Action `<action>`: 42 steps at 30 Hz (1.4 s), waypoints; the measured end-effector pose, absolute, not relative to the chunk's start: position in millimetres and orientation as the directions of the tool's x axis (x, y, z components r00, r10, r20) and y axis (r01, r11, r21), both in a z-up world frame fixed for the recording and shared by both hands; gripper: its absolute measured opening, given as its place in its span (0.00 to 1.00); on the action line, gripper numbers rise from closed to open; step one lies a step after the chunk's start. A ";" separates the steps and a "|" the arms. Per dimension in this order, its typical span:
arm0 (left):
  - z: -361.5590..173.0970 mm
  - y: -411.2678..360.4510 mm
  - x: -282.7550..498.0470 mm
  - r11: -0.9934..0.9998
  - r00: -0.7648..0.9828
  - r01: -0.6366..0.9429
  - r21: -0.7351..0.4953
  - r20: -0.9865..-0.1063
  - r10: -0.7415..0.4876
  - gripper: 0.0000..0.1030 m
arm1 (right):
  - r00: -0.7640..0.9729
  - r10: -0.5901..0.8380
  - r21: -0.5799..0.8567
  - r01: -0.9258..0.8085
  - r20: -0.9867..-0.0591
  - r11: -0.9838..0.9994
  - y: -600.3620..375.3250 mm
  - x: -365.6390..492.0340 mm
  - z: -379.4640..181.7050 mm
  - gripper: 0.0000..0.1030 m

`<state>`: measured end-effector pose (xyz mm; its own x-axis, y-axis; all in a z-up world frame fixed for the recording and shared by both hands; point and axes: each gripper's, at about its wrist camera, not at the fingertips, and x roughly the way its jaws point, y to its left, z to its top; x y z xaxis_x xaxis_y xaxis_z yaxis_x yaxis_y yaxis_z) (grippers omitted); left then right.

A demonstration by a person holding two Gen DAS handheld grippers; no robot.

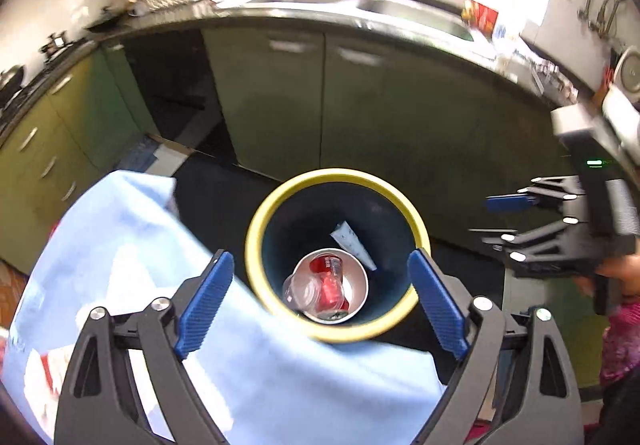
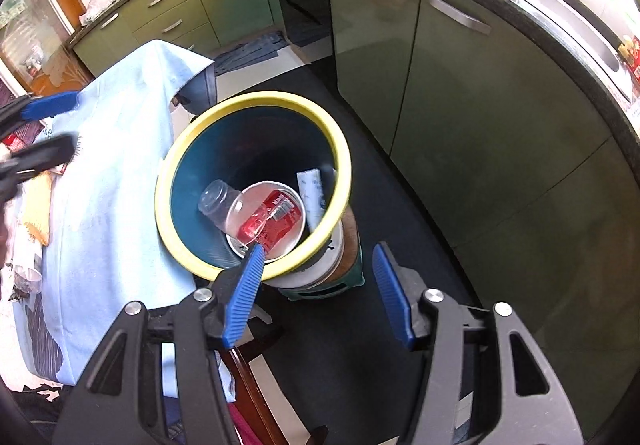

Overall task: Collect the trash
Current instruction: 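Carry the plastic cup over the bin and open the left gripper, then grasp the white-and-red milk carton with the right gripper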

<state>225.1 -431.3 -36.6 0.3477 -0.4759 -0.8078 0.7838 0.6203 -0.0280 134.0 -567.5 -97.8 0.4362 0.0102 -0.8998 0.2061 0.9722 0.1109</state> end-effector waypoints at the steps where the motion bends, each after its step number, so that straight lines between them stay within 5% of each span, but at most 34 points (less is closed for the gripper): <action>1: -27.2 -411.4 218.1 0.640 0.369 0.768 -0.032 -0.795 -0.482 0.88 | 0.437 0.014 0.112 0.200 -0.899 0.973 -564.3 134.5 -97.8 0.54; 11: -16.2 -225.7 159.3 0.787 0.469 0.606 -0.115 -0.747 -0.471 0.96 | 0.416 0.073 0.103 0.049 -0.906 0.994 -496.8 160.3 -99.8 0.54; 22: -32.8 -57.4 145.5 0.928 0.598 0.351 -0.128 -0.731 -0.327 0.96 | 0.376 0.267 0.131 -0.349 -0.887 0.928 -342.9 251.4 -82.5 0.54; 29: -43.1 -28.4 148.3 0.947 0.602 0.275 -0.163 -0.740 -0.302 0.96 | 0.326 0.309 0.021 -0.657 -0.893 0.754 -243.9 319.8 -96.5 0.54; 42: -53.1 -18.3 167.4 0.948 0.586 0.257 -0.188 -0.749 -0.308 0.96 | 0.278 0.297 -0.046 -0.795 -0.913 0.604 -175.0 360.0 -113.0 0.66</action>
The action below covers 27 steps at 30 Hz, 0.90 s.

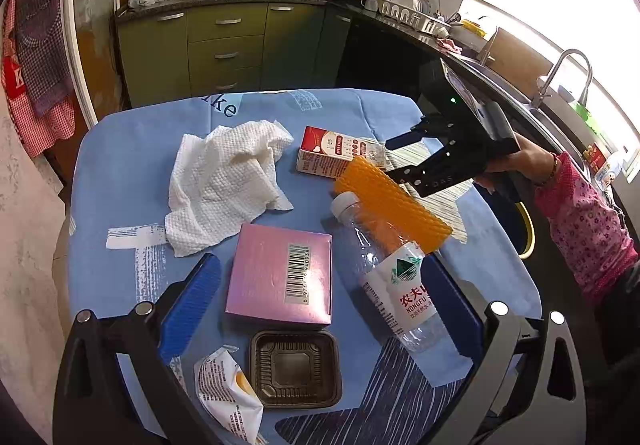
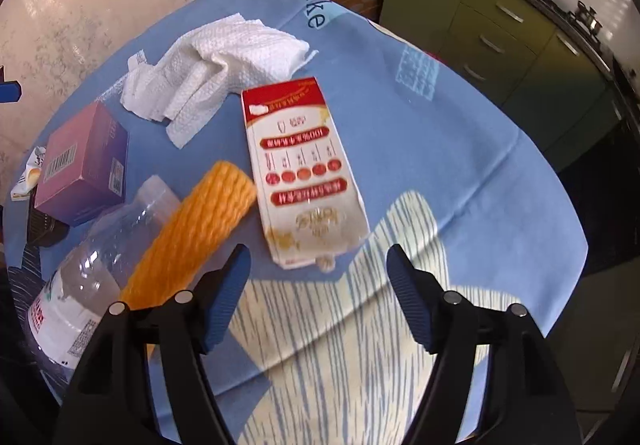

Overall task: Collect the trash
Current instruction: 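Grasp the white-and-red milk carton with the right gripper, then carry the milk carton over the bin and open the right gripper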

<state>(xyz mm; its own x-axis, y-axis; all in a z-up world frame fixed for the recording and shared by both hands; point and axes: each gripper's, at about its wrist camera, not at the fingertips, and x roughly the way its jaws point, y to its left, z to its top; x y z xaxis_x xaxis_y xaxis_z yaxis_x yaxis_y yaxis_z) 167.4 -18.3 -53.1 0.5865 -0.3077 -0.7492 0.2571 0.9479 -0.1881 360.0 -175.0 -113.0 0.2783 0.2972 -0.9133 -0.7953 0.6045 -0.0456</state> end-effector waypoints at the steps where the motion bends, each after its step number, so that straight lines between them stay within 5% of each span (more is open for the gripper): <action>1: -54.8 -18.1 169.5 0.948 0.583 0.257 -0.190 -0.752 -0.309 0.96 | 0.276 0.295 -0.047 -0.797 -0.915 0.602 -172.3 362.8 -114.5 0.66; 27: -58.6 -14.0 169.3 0.946 0.574 0.262 -0.189 -0.758 -0.310 0.96 | 0.277 0.242 -0.065 -0.772 -0.930 0.632 -151.9 382.5 -131.6 0.51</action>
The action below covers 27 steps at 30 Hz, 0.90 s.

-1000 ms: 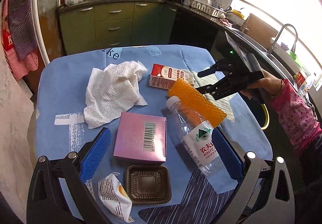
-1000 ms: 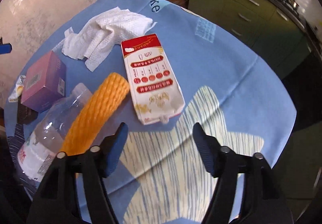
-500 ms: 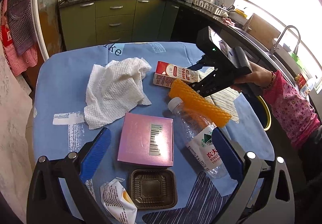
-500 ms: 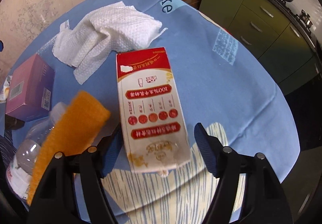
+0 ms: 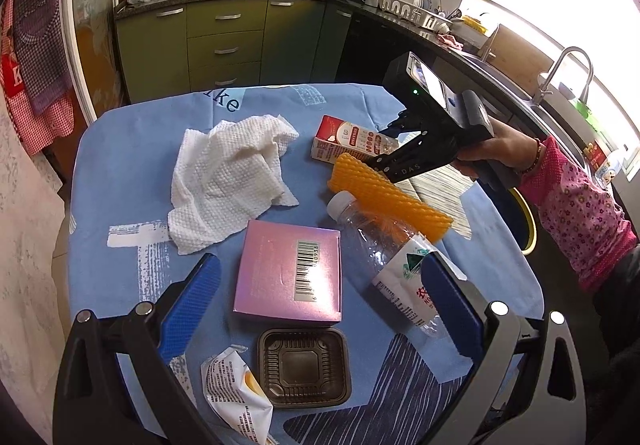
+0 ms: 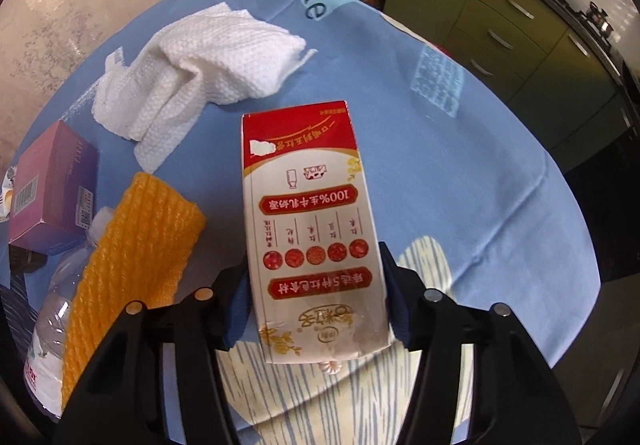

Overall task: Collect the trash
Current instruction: 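Carry the milk carton over the bin and open the right gripper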

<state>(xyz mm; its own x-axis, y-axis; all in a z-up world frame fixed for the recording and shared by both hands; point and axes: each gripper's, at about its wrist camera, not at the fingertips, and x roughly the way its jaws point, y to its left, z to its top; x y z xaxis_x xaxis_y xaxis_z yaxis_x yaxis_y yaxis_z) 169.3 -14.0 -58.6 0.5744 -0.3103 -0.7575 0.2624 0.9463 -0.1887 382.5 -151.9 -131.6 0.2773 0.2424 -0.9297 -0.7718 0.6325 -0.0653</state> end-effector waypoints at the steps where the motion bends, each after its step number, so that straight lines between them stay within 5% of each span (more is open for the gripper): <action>1: -58.0 -14.8 168.2 0.946 0.574 0.266 -0.188 -0.757 -0.312 0.96 | 0.280 0.245 -0.059 -0.760 -0.928 0.647 -155.9 382.2 -129.9 0.51; 17: -37.5 -40.1 134.3 0.916 0.580 0.371 -0.156 -0.731 -0.359 0.96 | 0.465 0.171 -0.054 -0.432 -0.868 0.900 -304.6 270.2 -52.5 0.51; 27: -36.5 -69.9 119.9 0.894 0.563 0.427 -0.136 -0.734 -0.381 0.96 | 0.379 -0.036 -0.048 -0.025 -0.925 0.999 -463.8 217.6 -95.3 0.51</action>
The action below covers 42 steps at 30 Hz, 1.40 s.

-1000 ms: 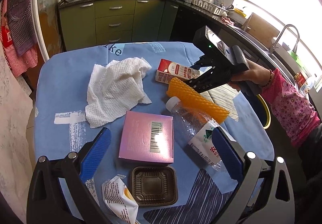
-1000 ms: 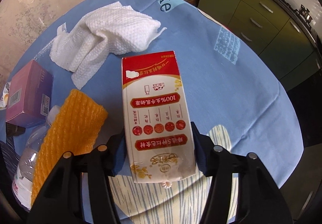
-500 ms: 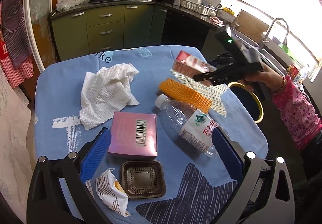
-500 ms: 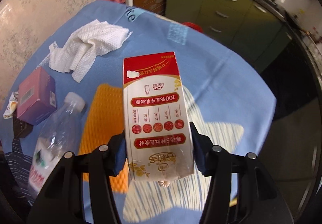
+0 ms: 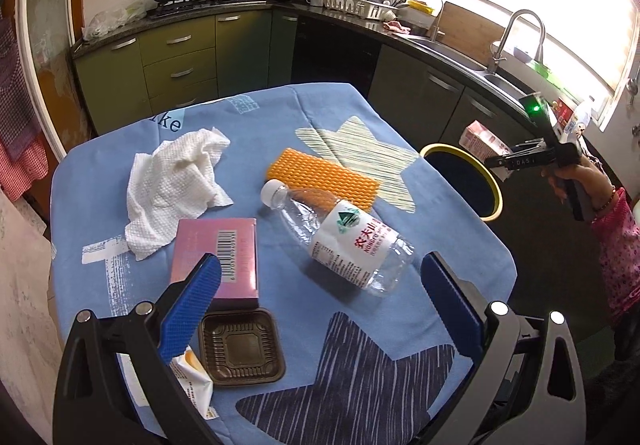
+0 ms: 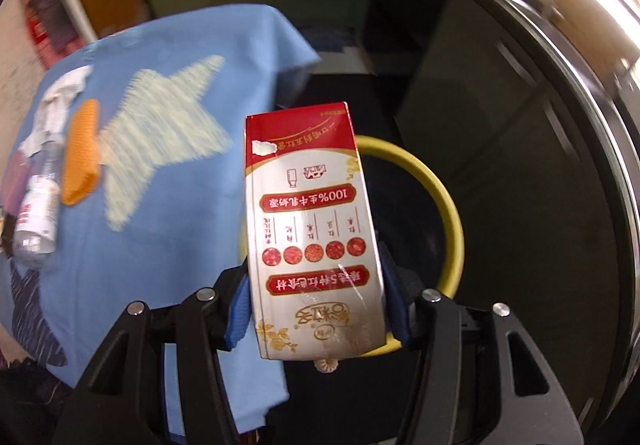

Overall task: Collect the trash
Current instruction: 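Carry the milk carton over the bin and open the right gripper, then grasp the pink barcode box with the left gripper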

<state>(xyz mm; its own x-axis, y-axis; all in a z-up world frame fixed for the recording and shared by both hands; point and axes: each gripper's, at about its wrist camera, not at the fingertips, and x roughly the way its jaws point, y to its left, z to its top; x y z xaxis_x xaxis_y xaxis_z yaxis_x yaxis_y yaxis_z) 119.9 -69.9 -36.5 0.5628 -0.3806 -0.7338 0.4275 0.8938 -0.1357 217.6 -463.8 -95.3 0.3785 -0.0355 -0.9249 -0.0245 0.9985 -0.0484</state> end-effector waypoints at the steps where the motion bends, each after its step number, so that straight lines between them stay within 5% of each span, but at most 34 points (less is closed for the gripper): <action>1: -35.8 -71.6 119.0 0.893 0.564 0.429 -0.132 -0.733 -0.380 0.96 | 0.368 -0.035 -0.040 -0.005 -0.929 0.999 -470.7 219.3 -102.7 0.51; 14: -38.1 -78.8 123.8 0.901 0.555 0.423 -0.100 -0.757 -0.344 0.96 | 0.297 -0.073 -0.044 0.104 -0.952 0.994 -500.1 246.0 -157.1 0.50; 17: -40.3 -79.0 126.8 0.901 0.549 0.421 -0.103 -0.761 -0.344 0.96 | 0.326 -0.061 -0.023 0.117 -0.943 0.993 -499.7 241.2 -149.2 0.58; 42: -112.3 -46.9 210.2 0.940 0.377 0.341 0.011 -0.918 -0.126 0.96 | 0.426 0.025 0.033 0.013 -0.904 0.999 -442.9 200.1 -96.8 0.61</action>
